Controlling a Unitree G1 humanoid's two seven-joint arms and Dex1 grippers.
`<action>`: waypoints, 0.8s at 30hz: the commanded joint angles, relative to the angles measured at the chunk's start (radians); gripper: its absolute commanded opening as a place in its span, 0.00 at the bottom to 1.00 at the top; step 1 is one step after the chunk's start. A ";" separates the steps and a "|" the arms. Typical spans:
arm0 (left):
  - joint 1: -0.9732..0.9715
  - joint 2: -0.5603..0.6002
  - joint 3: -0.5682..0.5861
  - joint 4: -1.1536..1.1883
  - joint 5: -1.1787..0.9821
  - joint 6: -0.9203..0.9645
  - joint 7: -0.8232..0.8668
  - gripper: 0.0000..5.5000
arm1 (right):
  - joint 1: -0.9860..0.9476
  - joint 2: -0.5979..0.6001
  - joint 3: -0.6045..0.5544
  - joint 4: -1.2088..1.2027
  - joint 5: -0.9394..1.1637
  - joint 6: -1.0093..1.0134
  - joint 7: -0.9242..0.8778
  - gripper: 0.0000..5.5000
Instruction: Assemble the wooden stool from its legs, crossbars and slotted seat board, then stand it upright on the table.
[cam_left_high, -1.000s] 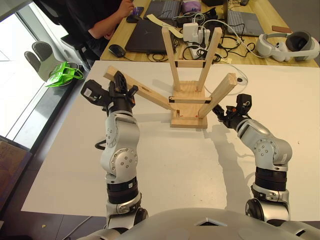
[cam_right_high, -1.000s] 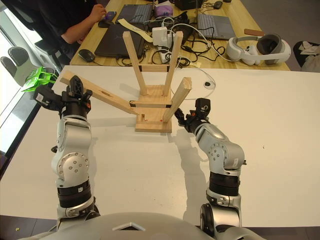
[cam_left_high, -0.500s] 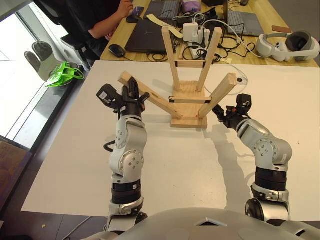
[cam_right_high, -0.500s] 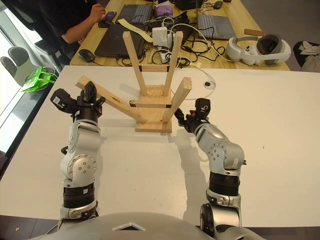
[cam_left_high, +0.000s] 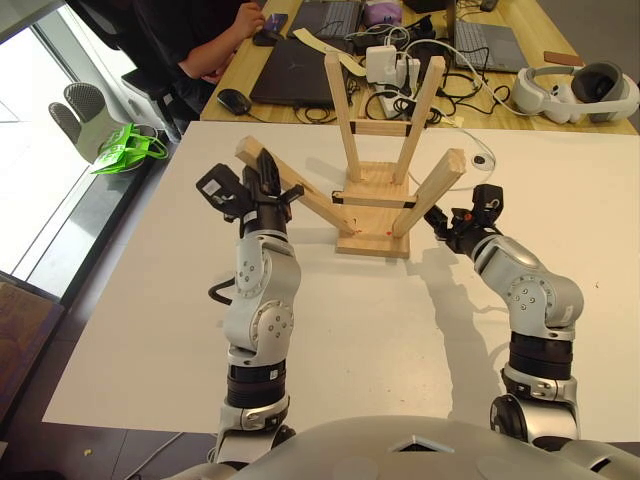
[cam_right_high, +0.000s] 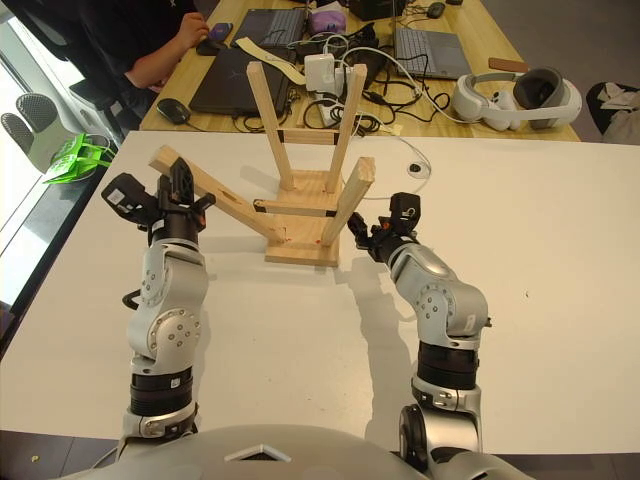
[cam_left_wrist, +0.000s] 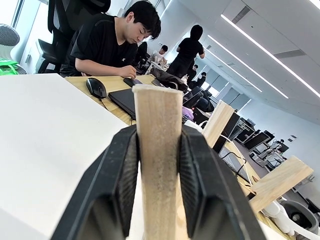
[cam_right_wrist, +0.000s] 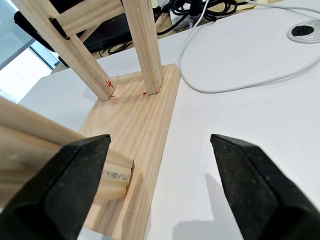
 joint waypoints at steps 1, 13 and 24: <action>0.001 -0.074 -0.066 0.021 0.077 -0.009 -0.019 0.19 | -0.018 0.002 0.002 0.009 -0.004 -0.004 0.000 0.68; 0.005 -0.031 -0.121 0.022 0.244 -0.026 -0.094 0.19 | -0.018 0.002 -0.001 0.006 -0.001 -0.002 0.000 0.68; 0.097 -0.004 -0.150 -0.114 0.311 0.127 -0.106 0.19 | -0.018 -0.006 -0.003 0.000 -0.008 -0.012 0.000 0.68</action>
